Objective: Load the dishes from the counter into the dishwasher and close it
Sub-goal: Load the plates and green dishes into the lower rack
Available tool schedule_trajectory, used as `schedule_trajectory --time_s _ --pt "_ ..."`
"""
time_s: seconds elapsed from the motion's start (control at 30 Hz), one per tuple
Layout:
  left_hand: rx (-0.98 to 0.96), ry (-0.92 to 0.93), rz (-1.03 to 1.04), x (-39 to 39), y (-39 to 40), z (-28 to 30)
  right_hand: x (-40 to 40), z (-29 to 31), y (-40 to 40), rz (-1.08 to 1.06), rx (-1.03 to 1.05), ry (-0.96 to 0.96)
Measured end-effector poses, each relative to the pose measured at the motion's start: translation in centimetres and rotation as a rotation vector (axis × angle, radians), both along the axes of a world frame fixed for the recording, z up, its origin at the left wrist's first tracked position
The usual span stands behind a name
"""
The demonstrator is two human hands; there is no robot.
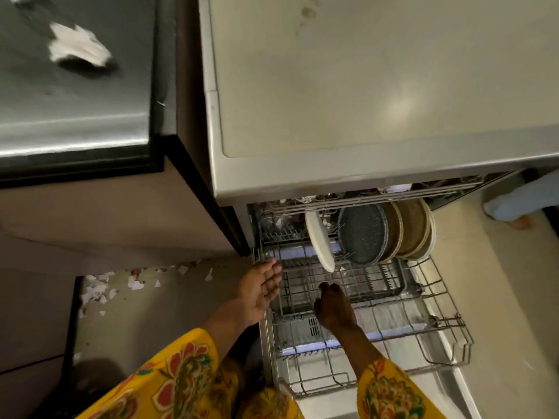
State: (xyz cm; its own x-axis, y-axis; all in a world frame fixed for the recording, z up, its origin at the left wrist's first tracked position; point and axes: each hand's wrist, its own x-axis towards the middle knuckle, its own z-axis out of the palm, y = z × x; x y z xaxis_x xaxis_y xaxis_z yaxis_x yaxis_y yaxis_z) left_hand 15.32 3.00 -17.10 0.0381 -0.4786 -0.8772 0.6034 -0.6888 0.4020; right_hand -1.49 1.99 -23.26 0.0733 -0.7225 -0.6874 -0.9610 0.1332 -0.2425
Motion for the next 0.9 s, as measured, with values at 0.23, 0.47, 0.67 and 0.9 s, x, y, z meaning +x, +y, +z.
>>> schedule_trajectory --time_s 0.23,0.47,0.67,0.9 --pt "-0.014 -0.144 -0.027 1.5 3.2 7.3 1.9 8.0 3.1 0.051 -0.074 -0.080" --pt "-0.091 -0.218 0.129 6.2 7.1 14.2 8.8 15.9 5.2 -0.008 -0.205 -0.341" --pt "-0.165 -0.320 0.309 13.4 9.7 18.0 17.1 20.9 6.3 0.080 -0.242 -0.524" --pt "-0.270 -0.359 0.492 23.5 12.0 21.8 28.7 26.7 6.7 0.258 -0.274 -0.654"
